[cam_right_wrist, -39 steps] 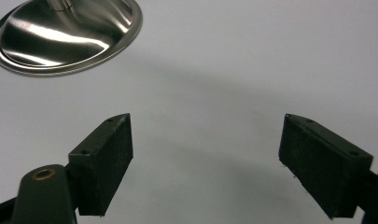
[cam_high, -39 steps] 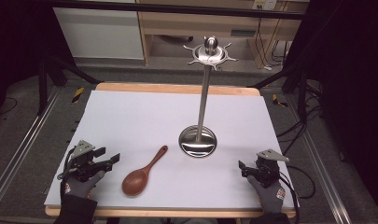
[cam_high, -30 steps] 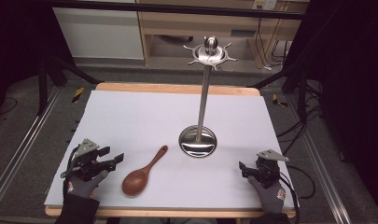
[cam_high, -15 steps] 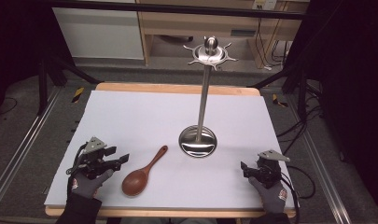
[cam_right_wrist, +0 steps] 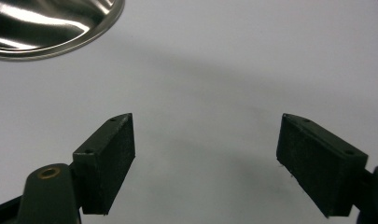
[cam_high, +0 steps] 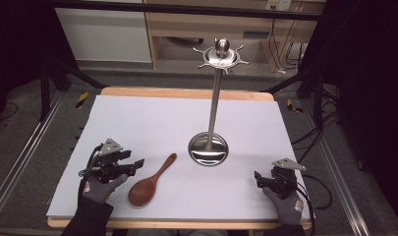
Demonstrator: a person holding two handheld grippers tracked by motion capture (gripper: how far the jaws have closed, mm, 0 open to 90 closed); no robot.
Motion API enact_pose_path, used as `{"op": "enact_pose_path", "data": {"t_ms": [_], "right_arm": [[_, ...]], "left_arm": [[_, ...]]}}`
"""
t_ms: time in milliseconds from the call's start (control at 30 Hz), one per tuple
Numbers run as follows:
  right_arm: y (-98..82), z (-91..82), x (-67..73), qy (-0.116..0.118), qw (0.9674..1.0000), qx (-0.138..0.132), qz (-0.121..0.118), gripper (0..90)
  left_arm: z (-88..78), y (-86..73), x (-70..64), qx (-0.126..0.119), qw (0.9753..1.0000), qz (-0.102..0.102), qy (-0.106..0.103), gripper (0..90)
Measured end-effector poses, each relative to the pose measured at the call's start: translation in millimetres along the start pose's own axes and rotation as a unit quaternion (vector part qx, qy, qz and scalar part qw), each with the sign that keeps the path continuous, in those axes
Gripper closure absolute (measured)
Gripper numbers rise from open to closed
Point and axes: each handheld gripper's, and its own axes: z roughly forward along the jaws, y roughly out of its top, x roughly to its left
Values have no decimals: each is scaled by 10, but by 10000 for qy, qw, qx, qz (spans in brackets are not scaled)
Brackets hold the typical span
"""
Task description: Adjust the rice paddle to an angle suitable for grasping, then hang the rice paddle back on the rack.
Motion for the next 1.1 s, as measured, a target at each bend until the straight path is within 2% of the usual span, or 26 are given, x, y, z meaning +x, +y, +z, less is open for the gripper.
{"op": "enact_pose_path", "data": {"t_ms": [67, 300, 533, 700, 933, 1100], "right_arm": [[-2, 1, 6, 0, 10000, 25, 55, 197], [-4, -6, -1, -4, 10000, 3, -16, 194], [0, -7, -4, 15, 10000, 18, 22, 190], [-2, -13, 4, 51, 10000, 20, 71, 190], [-3, -12, -2, 110, 9999, 34, 48, 193], [-2, -11, 8, 137, 9999, 65, 10, 195]], "left_arm": [[19, 31, -26, 33, 10000, 53, -16, 364], [47, 119, -110, 111, 9997, 203, -68, 361], [87, 235, -167, 277, 9989, 367, -91, 360], [123, 277, -204, 374, 9983, 419, -127, 365], [198, 349, -263, 694, 9955, 626, -145, 375], [234, 369, -304, 804, 9942, 699, -145, 390]]}}
